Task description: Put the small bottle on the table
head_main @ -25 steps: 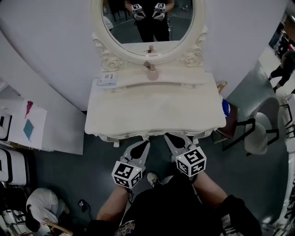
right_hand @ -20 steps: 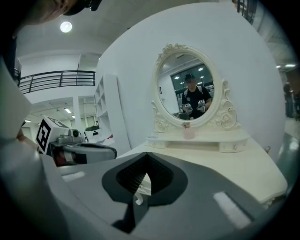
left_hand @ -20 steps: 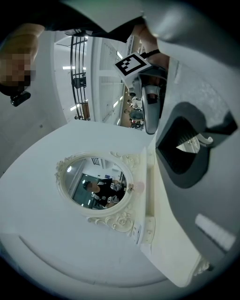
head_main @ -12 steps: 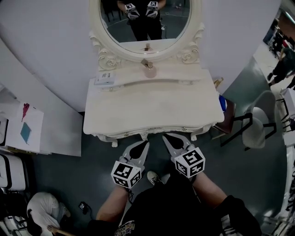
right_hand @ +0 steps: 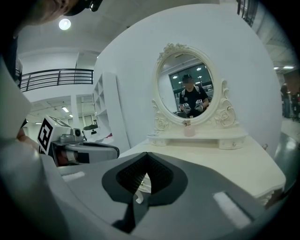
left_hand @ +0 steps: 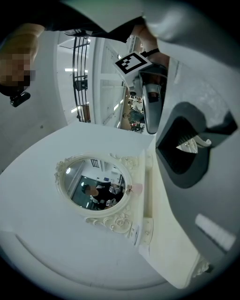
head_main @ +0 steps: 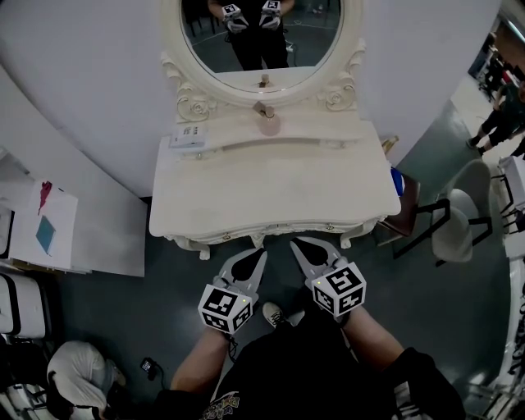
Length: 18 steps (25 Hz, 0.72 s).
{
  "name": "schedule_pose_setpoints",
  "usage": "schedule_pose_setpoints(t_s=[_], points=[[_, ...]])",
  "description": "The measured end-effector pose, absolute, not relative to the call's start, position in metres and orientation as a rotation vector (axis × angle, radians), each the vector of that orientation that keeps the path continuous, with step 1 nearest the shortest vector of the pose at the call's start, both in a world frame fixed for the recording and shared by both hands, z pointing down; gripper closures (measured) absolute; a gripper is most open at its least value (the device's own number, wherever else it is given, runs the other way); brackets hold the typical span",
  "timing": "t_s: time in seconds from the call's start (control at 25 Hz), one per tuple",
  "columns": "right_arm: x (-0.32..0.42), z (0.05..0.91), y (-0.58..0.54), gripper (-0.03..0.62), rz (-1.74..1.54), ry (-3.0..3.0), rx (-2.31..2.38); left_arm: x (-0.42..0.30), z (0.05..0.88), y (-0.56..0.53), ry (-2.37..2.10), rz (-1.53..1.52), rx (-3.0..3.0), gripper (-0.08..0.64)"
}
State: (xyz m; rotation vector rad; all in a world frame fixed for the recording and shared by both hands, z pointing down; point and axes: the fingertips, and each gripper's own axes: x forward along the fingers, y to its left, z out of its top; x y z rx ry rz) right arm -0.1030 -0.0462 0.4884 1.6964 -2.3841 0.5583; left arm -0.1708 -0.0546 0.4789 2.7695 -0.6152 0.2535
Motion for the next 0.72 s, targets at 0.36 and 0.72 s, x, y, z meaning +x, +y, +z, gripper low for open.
schedule_pose_setpoints(t_s=[0.36, 0.72], points=[[-0.118, 0.492, -0.055, 0.565, 0.561, -2.401, 1.638, -0.183, 0.481, -0.062, -0.649, 0.251, 2.753, 0.558], [-0.121, 0.495, -0.060, 0.565, 0.569, -2.410, 1.617, -0.187, 0.484, -0.065, -0.676, 0.250, 2.734, 0.558]])
